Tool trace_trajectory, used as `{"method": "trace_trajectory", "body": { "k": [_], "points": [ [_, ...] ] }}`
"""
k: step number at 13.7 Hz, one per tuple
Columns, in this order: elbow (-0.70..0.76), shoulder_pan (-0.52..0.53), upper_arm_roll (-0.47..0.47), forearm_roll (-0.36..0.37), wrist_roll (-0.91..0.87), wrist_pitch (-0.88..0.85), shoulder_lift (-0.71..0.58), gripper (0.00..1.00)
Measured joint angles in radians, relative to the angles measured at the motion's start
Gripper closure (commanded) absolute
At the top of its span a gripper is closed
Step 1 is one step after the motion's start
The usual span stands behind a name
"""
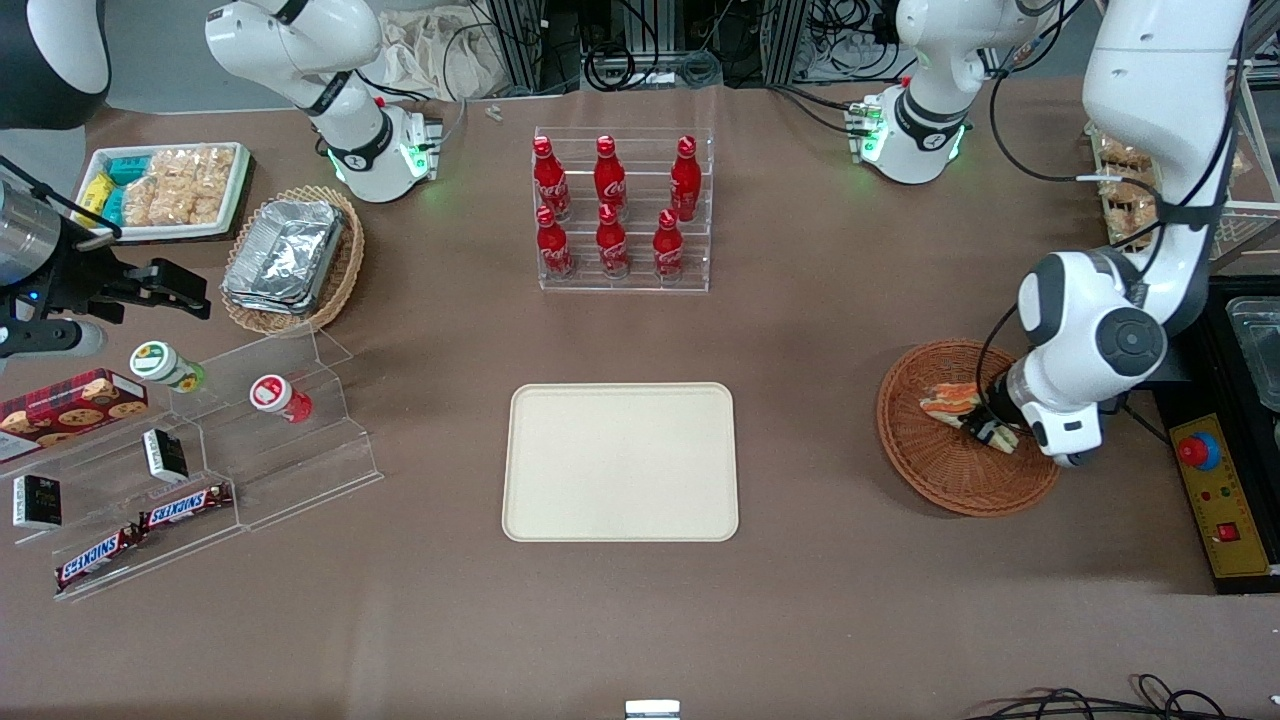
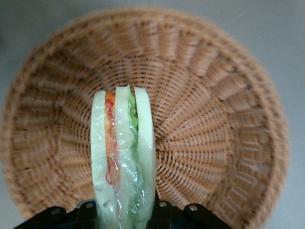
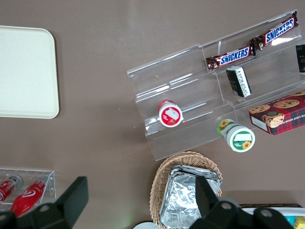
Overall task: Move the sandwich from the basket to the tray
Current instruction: 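Lift the sandwich out of the basket with the left gripper, then carry the sandwich toward the cream tray with the left gripper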
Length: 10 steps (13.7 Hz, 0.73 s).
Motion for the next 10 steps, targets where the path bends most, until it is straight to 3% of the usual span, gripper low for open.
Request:
{"method": "trace_trajectory", "body": {
  "k": [5,10],
  "points": [
    [0.258,-0.005,-0.057,0.0,0.161,-0.374,-0.082,1.0],
    [0.317,-0.014,-0.262,-0.001,0.259,-0.441,-0.093,1.0]
  ]
}}
